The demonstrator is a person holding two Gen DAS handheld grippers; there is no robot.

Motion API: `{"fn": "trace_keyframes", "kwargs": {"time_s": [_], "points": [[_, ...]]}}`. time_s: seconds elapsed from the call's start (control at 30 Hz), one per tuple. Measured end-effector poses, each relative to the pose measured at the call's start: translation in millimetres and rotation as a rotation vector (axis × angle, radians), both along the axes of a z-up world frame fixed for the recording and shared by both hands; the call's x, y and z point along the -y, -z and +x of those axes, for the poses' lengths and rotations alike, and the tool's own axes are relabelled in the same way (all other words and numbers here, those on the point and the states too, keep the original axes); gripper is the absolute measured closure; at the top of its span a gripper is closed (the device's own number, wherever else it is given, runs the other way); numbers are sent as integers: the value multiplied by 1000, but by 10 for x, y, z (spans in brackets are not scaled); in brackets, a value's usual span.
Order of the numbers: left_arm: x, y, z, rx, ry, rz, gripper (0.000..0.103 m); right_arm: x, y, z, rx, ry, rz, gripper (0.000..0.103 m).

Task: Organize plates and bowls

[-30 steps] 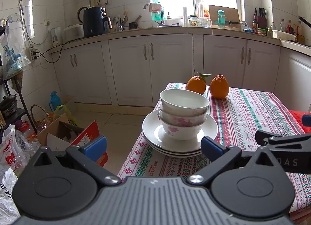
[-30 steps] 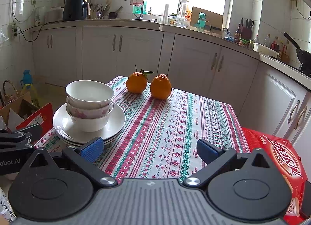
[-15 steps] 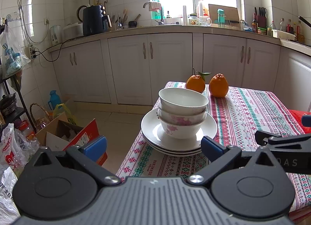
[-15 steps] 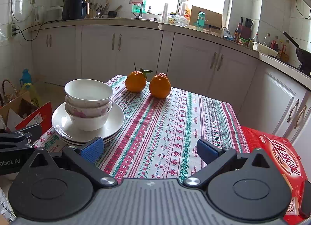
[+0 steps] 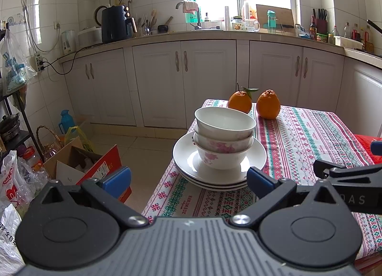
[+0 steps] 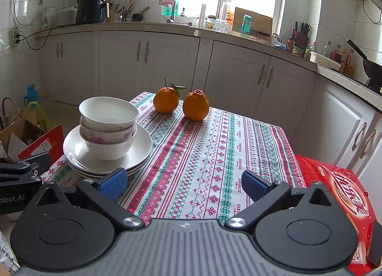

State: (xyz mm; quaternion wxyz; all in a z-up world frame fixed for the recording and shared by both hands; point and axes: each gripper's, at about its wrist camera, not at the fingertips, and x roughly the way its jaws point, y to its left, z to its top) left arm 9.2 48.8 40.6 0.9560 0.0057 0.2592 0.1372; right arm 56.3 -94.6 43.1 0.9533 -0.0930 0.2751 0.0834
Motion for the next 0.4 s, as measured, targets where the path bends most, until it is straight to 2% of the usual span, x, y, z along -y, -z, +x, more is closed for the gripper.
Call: {"fn": "trace_keyframes", "kwargs": {"time_s": [0.4], "points": [[-6, 18, 11, -6, 3, -6, 1, 0, 7, 5, -2, 4, -3, 0]]}}
